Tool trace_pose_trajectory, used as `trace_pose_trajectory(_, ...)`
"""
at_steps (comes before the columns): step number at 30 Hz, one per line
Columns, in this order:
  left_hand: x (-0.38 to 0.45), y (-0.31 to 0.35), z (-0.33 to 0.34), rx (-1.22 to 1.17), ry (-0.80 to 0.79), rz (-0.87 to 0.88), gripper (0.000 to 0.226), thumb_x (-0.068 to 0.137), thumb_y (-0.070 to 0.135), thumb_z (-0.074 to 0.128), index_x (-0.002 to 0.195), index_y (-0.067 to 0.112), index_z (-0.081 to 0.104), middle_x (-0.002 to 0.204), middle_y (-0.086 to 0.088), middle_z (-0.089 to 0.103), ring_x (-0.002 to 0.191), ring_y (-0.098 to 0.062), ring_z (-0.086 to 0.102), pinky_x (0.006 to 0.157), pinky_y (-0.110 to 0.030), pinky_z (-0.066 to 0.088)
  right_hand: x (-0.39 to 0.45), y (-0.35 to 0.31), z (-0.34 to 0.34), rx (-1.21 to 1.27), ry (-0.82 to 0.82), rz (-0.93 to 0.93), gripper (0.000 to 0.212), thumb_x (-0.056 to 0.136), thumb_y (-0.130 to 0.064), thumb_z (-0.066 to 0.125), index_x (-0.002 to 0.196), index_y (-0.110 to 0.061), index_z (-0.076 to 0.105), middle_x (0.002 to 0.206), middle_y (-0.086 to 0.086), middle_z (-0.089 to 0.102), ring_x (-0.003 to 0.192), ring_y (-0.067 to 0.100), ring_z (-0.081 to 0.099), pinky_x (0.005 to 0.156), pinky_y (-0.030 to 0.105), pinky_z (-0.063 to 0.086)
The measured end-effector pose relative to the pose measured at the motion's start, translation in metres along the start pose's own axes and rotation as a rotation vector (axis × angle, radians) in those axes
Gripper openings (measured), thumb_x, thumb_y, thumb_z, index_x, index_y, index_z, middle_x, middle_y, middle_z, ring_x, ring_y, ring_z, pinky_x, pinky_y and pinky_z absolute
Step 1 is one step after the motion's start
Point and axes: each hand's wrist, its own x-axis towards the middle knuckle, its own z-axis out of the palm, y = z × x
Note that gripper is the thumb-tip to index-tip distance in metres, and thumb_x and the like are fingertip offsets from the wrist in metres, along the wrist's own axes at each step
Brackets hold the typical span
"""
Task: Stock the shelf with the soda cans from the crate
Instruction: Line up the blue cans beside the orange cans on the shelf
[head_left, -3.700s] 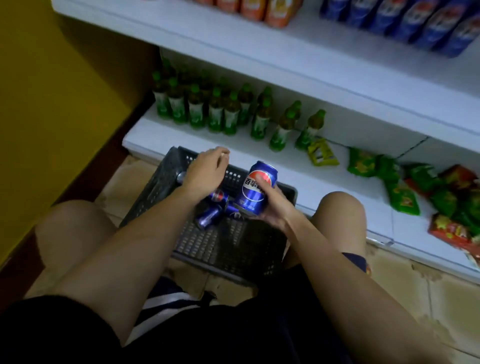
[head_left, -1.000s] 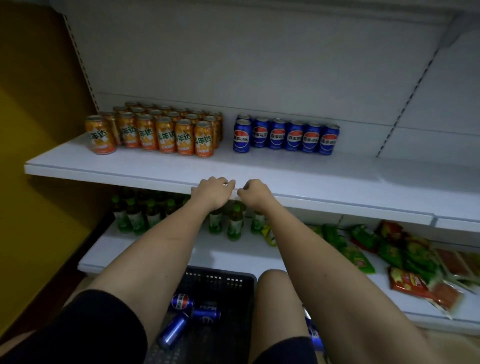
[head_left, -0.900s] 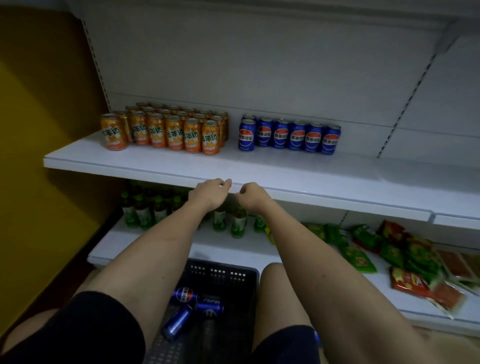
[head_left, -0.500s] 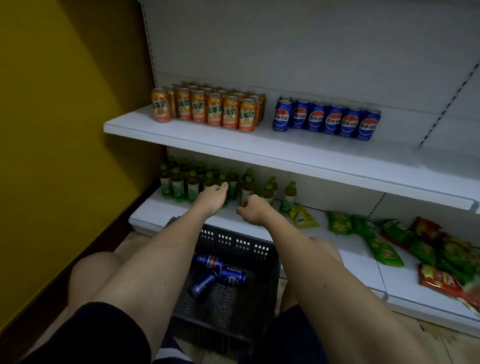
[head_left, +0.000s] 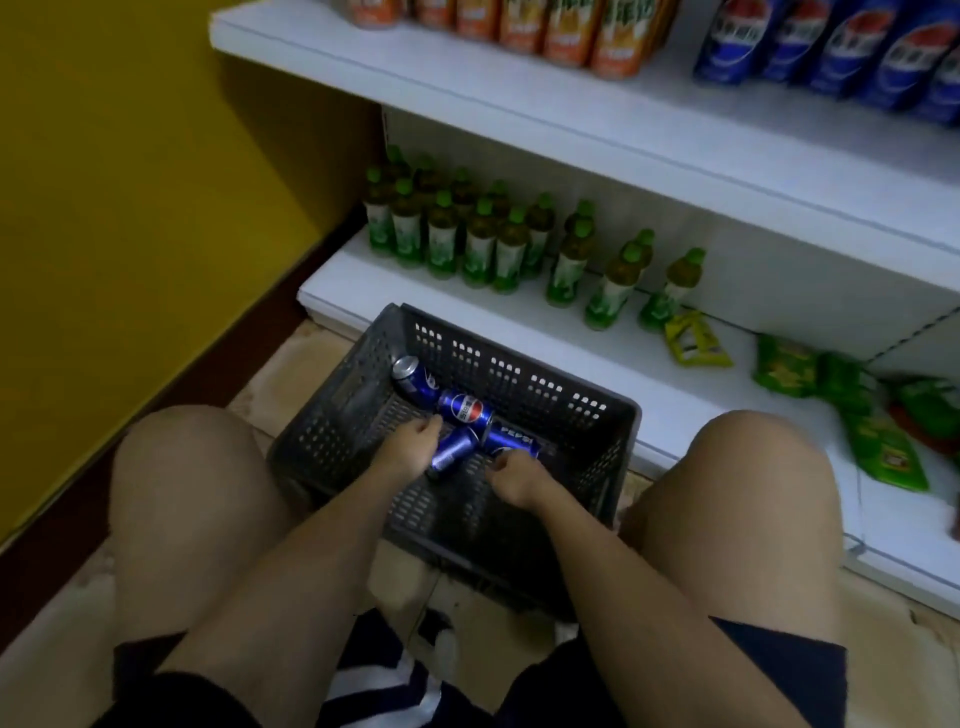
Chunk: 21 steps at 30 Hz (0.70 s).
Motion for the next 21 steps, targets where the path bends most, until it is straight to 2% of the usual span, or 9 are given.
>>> trace_pose_trajectory(1,0.011,-0.01,0.008,0.012,-0.016,-0.012,0.047,0.104,0.04,0.035,0.128,0.008,0.06,0.136,-0.016,0.056,0.123,-0.031,0.052,0.099,-0.033,0.037,0.011,0.008,0.011,0.006,-0.037,0.029,0.012,0.095,-0.02,0.053,0.089,-0.015,0.063,0.102,0.012,0.064,0.1,0.026,0.061,0.077,0.023,0.038)
trace_pose_trajectory(3,0.034,-0.027,0.022,0.046,-0.046,-0.064,0.046,0.104,0.038,0.034,0.129,0.01,0.059,0.136,-0.018,0.055,0.122,-0.032,0.052,0.101,-0.034,0.037,0.035,0.022,0.034,0.01,-0.113,0.096,0.023,0.094,-0.023,0.053,0.105,-0.009,0.067,0.114,0.014,0.066,0.11,0.03,0.061,0.086,0.027,0.044)
trace_pose_trajectory(7,0.084,-0.046,0.038,0.016,-0.024,-0.182,0.047,0.102,0.038,0.036,0.131,0.009,0.058,0.137,-0.021,0.054,0.125,-0.036,0.051,0.102,-0.034,0.035,0.082,0.03,0.072,0.05,-0.165,0.132,0.039,0.093,-0.03,0.056,0.125,-0.009,0.063,0.13,0.016,0.062,0.118,0.031,0.059,0.099,0.031,0.045)
trace_pose_trajectory(9,0.107,-0.054,0.043,0.001,0.004,-0.211,0.043,0.103,0.031,0.038,0.131,0.006,0.058,0.138,-0.023,0.052,0.127,-0.037,0.049,0.104,-0.035,0.035,0.107,0.025,0.085,0.055,-0.176,0.098,0.043,0.094,-0.026,0.056,0.134,-0.013,0.054,0.135,0.016,0.058,0.123,0.032,0.056,0.102,0.03,0.041)
trace_pose_trajectory(11,0.129,-0.07,0.043,0.002,0.014,-0.241,0.04,0.104,0.022,0.037,0.133,0.002,0.055,0.139,-0.026,0.051,0.128,-0.04,0.048,0.107,-0.039,0.036,0.139,0.022,0.099,0.05,-0.162,0.054,0.054,0.092,-0.029,0.058,0.143,-0.02,0.041,0.141,0.016,0.052,0.129,0.034,0.051,0.108,0.036,0.04)
trace_pose_trajectory(14,0.154,-0.099,0.035,-0.064,0.06,-0.298,0.04,0.104,0.024,0.039,0.127,-0.003,0.056,0.13,-0.026,0.057,0.122,-0.041,0.052,0.103,-0.043,0.042,0.183,0.013,0.113,0.038,-0.069,0.092,0.069,0.092,-0.04,0.058,0.149,-0.02,0.024,0.145,0.025,0.04,0.131,0.043,0.043,0.108,0.045,0.039)
trace_pose_trajectory(17,0.174,-0.117,0.031,-0.058,0.076,-0.335,0.043,0.103,0.03,0.039,0.123,-0.003,0.059,0.125,-0.025,0.06,0.118,-0.041,0.055,0.1,-0.043,0.045,0.215,0.001,0.116,0.24,0.166,0.264,0.081,0.087,-0.045,0.065,0.144,-0.012,0.02,0.14,0.027,0.041,0.126,0.044,0.047,0.103,0.045,0.043)
trace_pose_trajectory(18,0.18,-0.119,0.032,-0.063,0.074,-0.339,0.043,0.103,0.031,0.039,0.123,-0.002,0.059,0.125,-0.025,0.06,0.118,-0.041,0.055,0.1,-0.044,0.045,0.225,0.0,0.119,0.357,0.185,0.355,0.087,0.086,-0.047,0.067,0.145,-0.01,0.016,0.142,0.025,0.041,0.125,0.042,0.048,0.103,0.044,0.043)
trace_pose_trajectory(21,0.192,-0.126,0.04,-0.067,0.059,-0.354,0.045,0.103,0.032,0.038,0.124,-0.002,0.058,0.126,-0.025,0.059,0.119,-0.041,0.054,0.102,-0.045,0.045,0.248,-0.002,0.128,0.702,0.036,0.652,0.113,0.084,-0.054,0.068,0.151,0.001,-0.004,0.147,0.021,0.04,0.123,0.036,0.052,0.103,0.041,0.045)
